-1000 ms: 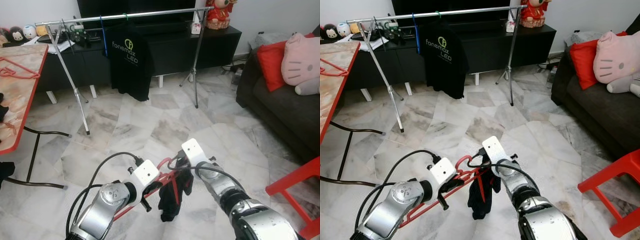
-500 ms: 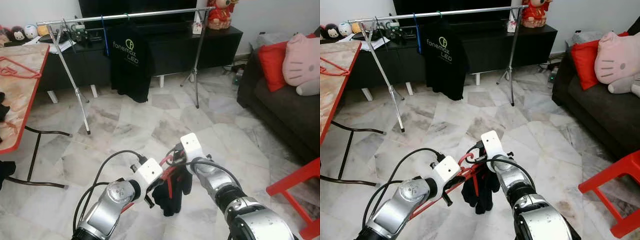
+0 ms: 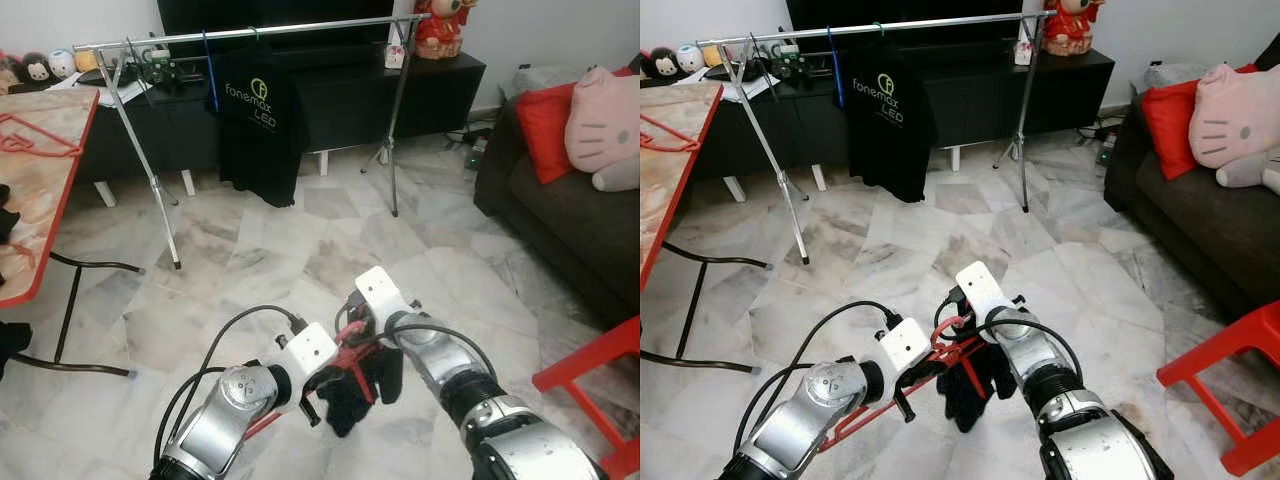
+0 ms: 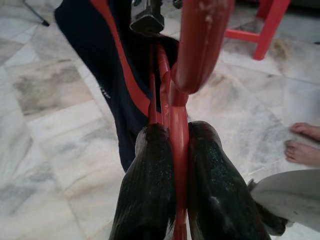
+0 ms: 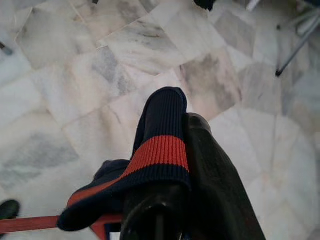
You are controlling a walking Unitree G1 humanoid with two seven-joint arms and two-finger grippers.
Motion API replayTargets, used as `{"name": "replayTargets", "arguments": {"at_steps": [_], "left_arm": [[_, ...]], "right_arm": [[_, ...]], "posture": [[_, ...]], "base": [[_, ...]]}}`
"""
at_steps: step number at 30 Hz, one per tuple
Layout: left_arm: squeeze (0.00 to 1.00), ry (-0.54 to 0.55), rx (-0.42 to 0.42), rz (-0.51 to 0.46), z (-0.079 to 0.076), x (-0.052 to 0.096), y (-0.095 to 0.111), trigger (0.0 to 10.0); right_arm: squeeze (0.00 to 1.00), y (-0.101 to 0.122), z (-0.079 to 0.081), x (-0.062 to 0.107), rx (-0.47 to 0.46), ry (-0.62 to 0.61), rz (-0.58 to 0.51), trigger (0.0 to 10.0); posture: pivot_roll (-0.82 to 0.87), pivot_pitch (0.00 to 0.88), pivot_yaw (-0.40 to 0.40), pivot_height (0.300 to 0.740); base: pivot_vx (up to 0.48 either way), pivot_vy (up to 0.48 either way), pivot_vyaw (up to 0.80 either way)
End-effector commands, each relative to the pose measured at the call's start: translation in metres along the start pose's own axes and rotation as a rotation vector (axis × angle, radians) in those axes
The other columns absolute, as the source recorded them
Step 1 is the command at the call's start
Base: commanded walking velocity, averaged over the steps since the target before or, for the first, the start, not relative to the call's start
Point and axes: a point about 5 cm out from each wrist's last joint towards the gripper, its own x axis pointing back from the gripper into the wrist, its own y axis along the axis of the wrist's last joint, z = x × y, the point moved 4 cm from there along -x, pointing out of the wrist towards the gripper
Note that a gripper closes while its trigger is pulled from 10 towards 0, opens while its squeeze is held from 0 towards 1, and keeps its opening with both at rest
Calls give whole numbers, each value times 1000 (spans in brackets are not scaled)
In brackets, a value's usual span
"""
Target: Hang hanger
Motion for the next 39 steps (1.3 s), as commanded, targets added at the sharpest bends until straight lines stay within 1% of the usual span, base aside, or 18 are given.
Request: {"name": "replayTargets", "arguments": {"at_steps": [1, 4, 5, 6, 7, 8, 9, 10, 12, 13, 14, 17, 20, 24, 26, 31, 34, 39], "left_arm": [[0, -52, -4, -40, -11, -5, 7, 10000], [0, -74, 12, -63, -14, -5, 10, 10000], [0, -74, 12, -63, -14, -5, 10, 10000], [0, -84, 11, -70, -15, -5, 11, 10000], [0, -76, 10, -67, -15, -5, 10, 10000], [0, -76, 10, -67, -15, -5, 10, 10000], [0, -50, 9, -58, -11, -5, 8, 10000], [0, -37, 8, -54, -9, -6, 7, 10000], [0, 1, 8, -49, -4, -7, 6, 10000], [0, 39, 9, -55, 1, -7, 7, 10000], [0, 39, 9, -55, 1, -7, 7, 10000], [0, 131, 13, -42, 15, -7, 6, 10000], [0, 199, 3, -34, 26, -4, 5, 10000], [0, 231, 6, -41, 31, -3, 6, 10000], [0, 262, -9, -17, 36, -2, 2, 10000], [0, 265, -37, 40, 36, -2, -5, 10000], [0, 315, -43, 101, 42, 2, -15, 10000], [0, 369, -53, 151, 50, 7, -23, 10000]], "right_arm": [[0, 17, 7, 0, 68, 51, -73, 10000], [0, 25, 13, 3, 104, 125, -127, 10000], [0, 25, 13, 3, 104, 125, -127, 10000], [0, 27, 14, 5, 127, 148, -143, 10000], [0, 26, 12, 5, 173, 152, -138, 10000], [0, 26, 12, 5, 173, 152, -138, 10000], [0, 20, 8, 6, 229, 144, -110, 10000], [0, 18, 6, 6, 246, 139, -95, 10000], [0, 11, 0, 6, 223, 124, -54, 10000], [0, 7, -4, 7, 216, 107, -36, 10000], [0, 7, -4, 7, 216, 107, -36, 10000], [0, 3, -11, 7, 168, 65, -11, 10000], [0, 0, -13, 8, 157, 44, -5, 10000], [0, -1, -13, 8, 143, 32, -3, 10000], [0, -1, -14, 7, 113, 5, 3, 10000], [0, 1, -21, 7, 81, -40, 2, 10000], [0, -3, -31, 9, 64, -98, 18, 10000], [0, -6, -40, 10, 34, -159, 32, 10000]], "posture": [[-5, 0, -62, 740], [-6, 0, -61, 740], [-6, 0, -61, 740], [-6, 0, -61, 740], [-6, 0, -61, 740], [-6, 0, -61, 740], [-6, 0, -61, 740], [-6, 0, -61, 740], [-10, 0, -63, 740], [-10, 0, -63, 740], [-10, 0, -63, 740], [-9, 0, -64, 740], [-8, 0, -65, 740], [-8, 0, -65, 740], [-5, 0, -66, 740], [-5, 0, -66, 740], [-1, 0, -65, 740], [1, 0, -65, 740]], "base": [[0, 0, 0], [0, 0, 0], [0, 0, 0], [0, 0, 0], [0, 0, 0], [0, 0, 0], [0, 0, 0], [0, 0, 0], [0, 0, 0], [0, 0, 0], [0, 0, 0], [0, 0, 0], [0, 0, 0], [0, 0, 0], [0, 0, 0], [0, 0, 0], [0, 0, 0], [0, 0, 0]]}}
